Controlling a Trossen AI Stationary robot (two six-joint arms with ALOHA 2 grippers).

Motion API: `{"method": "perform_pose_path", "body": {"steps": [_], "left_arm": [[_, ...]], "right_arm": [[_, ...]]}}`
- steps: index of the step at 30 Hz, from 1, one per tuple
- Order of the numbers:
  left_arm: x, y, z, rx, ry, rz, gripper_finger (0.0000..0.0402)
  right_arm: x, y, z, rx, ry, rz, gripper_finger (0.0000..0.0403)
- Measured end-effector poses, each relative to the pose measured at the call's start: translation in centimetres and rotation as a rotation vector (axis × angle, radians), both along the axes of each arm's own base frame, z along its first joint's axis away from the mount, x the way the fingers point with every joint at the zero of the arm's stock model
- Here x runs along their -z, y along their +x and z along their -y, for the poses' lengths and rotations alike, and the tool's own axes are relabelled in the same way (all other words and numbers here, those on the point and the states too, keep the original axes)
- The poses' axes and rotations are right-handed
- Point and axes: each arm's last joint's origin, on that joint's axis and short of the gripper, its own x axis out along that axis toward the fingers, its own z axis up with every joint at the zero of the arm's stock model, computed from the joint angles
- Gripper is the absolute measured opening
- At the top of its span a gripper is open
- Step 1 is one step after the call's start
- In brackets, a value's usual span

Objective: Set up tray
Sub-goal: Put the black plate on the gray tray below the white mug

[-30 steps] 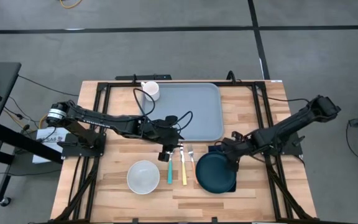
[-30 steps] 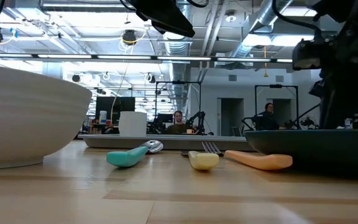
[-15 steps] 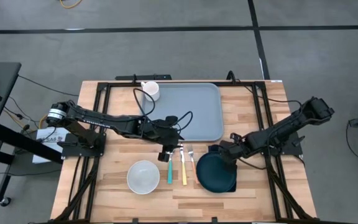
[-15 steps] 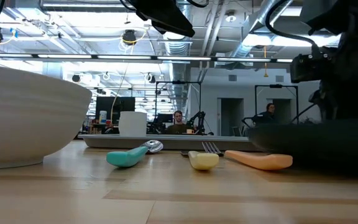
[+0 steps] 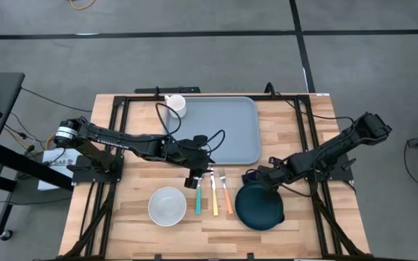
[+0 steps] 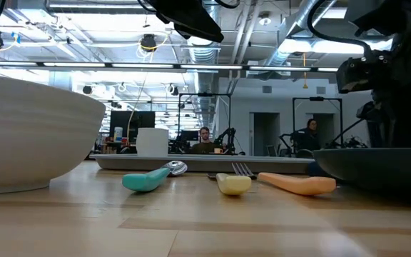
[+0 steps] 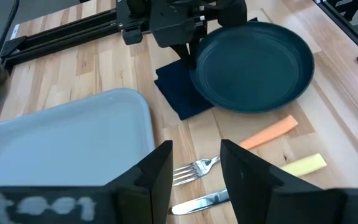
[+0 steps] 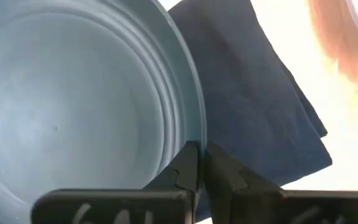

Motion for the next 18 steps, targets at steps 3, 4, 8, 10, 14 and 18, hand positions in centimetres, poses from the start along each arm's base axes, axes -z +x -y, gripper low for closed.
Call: {"method": "perform_pose_path", "body": {"steps": [3,4,8,10,14,18], "left_arm": [[0.0,0.0,0.0,-0.009,-0.013,0.002,0.0123],[0.0,0.0,0.0,-0.012,-0.016,0.003,0.0123],[0.0,0.0,0.0,-0.013,-0.018,0.003,0.0123],[0.0,0.0,0.0,-0.015,-0.021,0.003,0.0123],[0.0,0.0,0.0,-0.016,-0.021,0.003,0.0123],[0.0,0.1,0.0,-0.013,-0.017,0.006,0.0123]], "right_arm": [[0.0,0.0,0.1,0.003,-0.002,-0.002,0.0015],[0.0,0.1,0.2,0.007,-0.002,-0.004,0.0013],[-0.8,0.7,0.3,-0.027,-0.009,0.022,0.0005],[-1.5,1.2,0.2,-0.060,-0.017,0.045,0.0007],[-3.4,2.2,0.0,-0.131,-0.047,0.081,0.0003],[-5.7,3.1,0.0,-0.199,-0.079,0.104,0.0003]]}}
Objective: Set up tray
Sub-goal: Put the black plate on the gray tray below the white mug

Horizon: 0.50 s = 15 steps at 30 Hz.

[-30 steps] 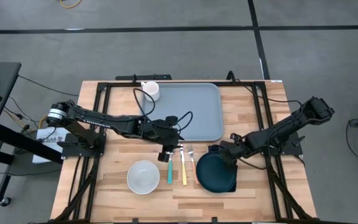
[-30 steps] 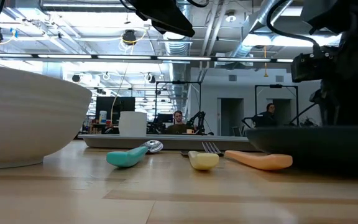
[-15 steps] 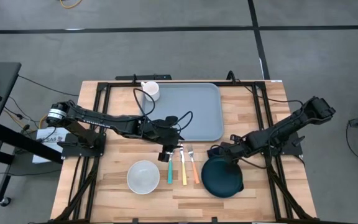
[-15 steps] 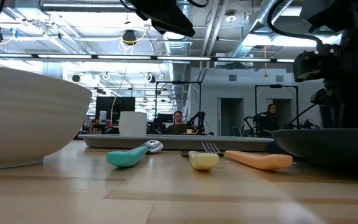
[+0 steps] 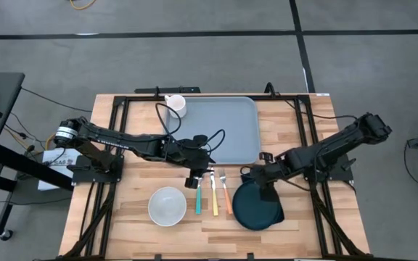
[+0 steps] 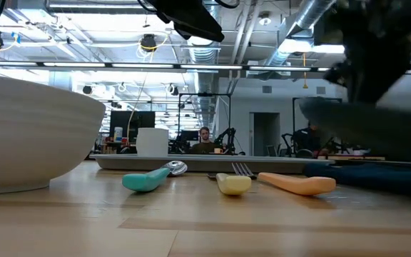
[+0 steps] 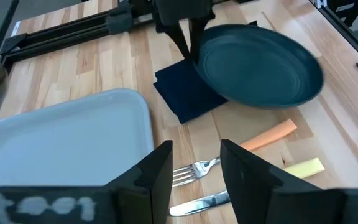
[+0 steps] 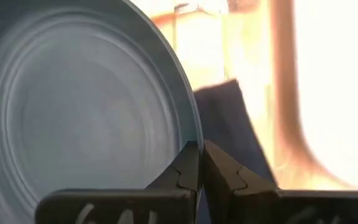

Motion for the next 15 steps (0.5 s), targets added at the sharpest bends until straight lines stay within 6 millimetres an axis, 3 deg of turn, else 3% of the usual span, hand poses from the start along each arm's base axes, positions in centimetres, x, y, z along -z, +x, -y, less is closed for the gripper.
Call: {"method": "perform_pose_path", "body": {"steps": [9,15], "left_arm": [[-0.5,0.3,-0.1,-0.067,-0.104,0.059,0.0123],[-0.5,0.5,-1.6,-0.215,-0.254,0.050,0.0123]], "right_arm": [[-3.9,1.5,1.8,-0.025,-0.145,0.061,0.0002],[-5.8,2.5,3.3,-0.005,-0.253,0.125,0.0003]]}}
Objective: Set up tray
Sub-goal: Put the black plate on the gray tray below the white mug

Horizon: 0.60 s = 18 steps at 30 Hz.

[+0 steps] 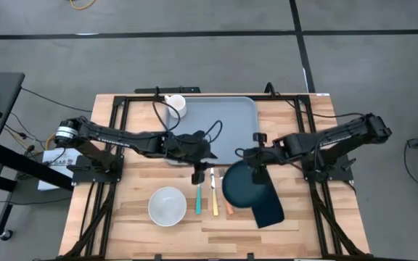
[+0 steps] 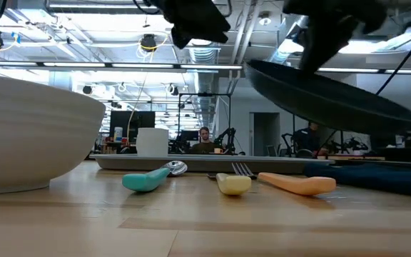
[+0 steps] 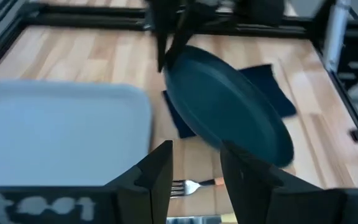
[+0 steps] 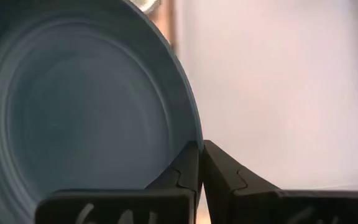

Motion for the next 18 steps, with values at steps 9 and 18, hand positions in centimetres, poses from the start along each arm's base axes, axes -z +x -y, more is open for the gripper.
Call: {"method": "perform_pose_path", "body": {"steps": [9,18], "left_arm": [[-0.3,0.2,-2.8,-0.141,-0.079,0.034,0.0123],[-0.2,0.0,-5.6,-0.263,-0.094,0.031,0.0123]], "right_arm": [[-1.8,0.6,2.1,0.146,-0.167,0.069,0.0006],[-3.6,1.0,3.1,0.181,-0.193,0.118,0.0005]]}}
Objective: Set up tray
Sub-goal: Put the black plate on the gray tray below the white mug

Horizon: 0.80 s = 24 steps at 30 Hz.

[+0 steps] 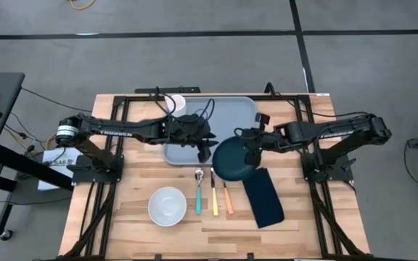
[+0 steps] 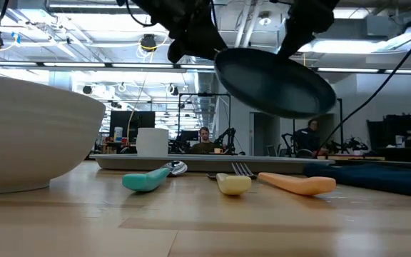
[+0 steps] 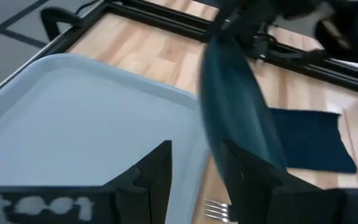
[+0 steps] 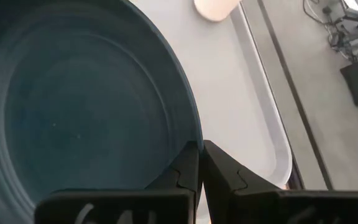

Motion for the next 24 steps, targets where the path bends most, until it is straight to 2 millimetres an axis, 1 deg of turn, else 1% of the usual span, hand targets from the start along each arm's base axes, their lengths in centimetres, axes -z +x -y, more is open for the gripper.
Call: {"method": "perform_pose_path", "body": {"steps": [3,8,15,24], "left_arm": [[0.2,0.1,-0.4,-0.008,-0.027,0.003,0.0123],[0.3,0.3,-0.5,0.012,-0.073,0.015,0.0123],[0.3,0.5,0.3,0.070,-0.116,0.018,0.0123],[0.2,0.6,1.6,0.117,-0.120,0.034,0.0123]], "right_arm": [[-0.6,0.1,0.0,-0.007,-0.002,0.017,0.0002],[-1.5,0.2,0.2,-0.002,-0.020,0.034,0.0004],[-1.1,-0.4,0.4,0.038,-0.003,-0.025,0.0003],[-1.0,-0.6,0.2,0.057,0.001,-0.035,0.0002]]}}
